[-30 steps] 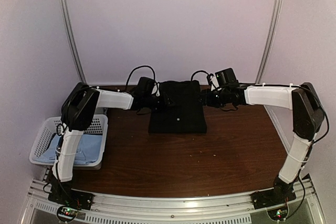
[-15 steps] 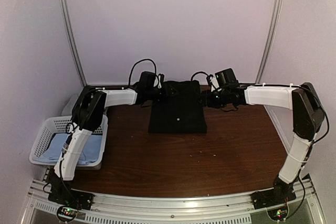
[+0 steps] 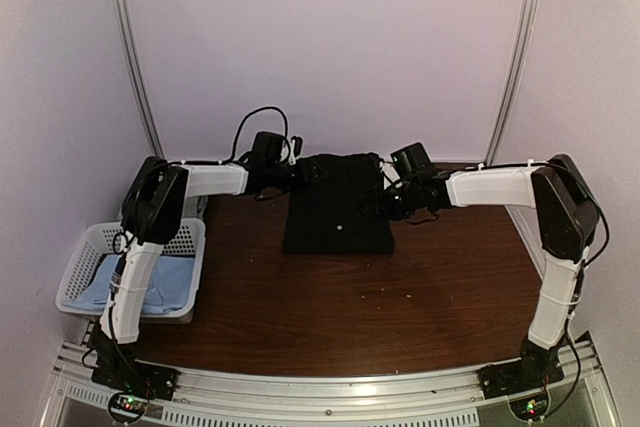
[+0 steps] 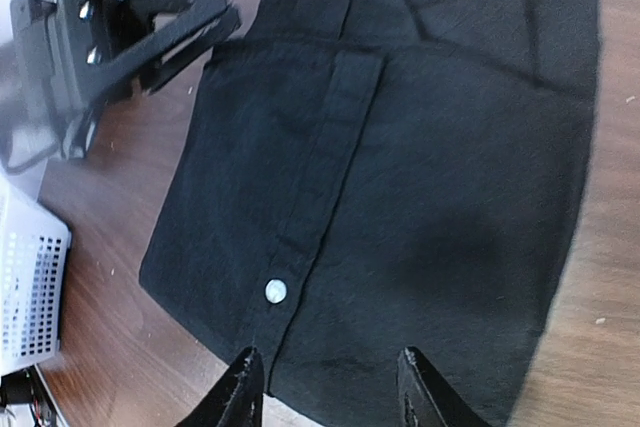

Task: Fold and stack the long sleeve shirts
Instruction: Smooth out the 2/3-rectangle-folded shirt at the center of the board.

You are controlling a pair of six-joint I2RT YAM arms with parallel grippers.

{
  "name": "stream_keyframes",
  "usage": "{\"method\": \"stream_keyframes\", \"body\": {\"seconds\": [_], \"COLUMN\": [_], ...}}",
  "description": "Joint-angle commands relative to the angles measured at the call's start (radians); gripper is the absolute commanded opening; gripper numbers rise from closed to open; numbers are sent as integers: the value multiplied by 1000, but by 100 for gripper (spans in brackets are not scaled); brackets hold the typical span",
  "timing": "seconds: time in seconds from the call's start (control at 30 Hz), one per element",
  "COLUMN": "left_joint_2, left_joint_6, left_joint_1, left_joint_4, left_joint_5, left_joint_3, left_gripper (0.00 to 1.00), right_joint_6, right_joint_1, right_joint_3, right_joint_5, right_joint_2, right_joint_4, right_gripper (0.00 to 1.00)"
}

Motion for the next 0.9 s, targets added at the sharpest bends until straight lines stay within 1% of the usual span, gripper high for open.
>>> {"method": "stream_keyframes", "body": {"seconds": [0.0, 0.17, 0.4, 0.6, 0.73, 0.87], "left_joint_2": [-4, 79, 146, 154, 152, 122], "left_joint_6": [47, 62, 65, 65, 81, 111], "left_joint_1": [3, 3, 3, 3, 4, 10], "left_joint_4": [-2, -48, -74, -77, -141, -196], "left_joint_5": [23, 36, 43, 37, 26, 5], "left_joint_3": [-7, 50, 88, 102, 155, 212], "left_gripper": [57, 56, 56, 56, 56, 59], "right_joint_6": [13, 26, 60, 83, 78, 68], "right_joint_1": [13, 12, 13, 18, 19, 19], "right_joint_3": [11, -32, -211, -354, -377, -377], "right_joint_5": [-55, -66, -41, -32, -15, 2], "right_joint_2": [37, 73, 40, -7, -25, -40], "right_joint_4": [45, 67, 130, 178, 178, 164], "right_gripper": [44, 43, 41, 41, 41, 41]}}
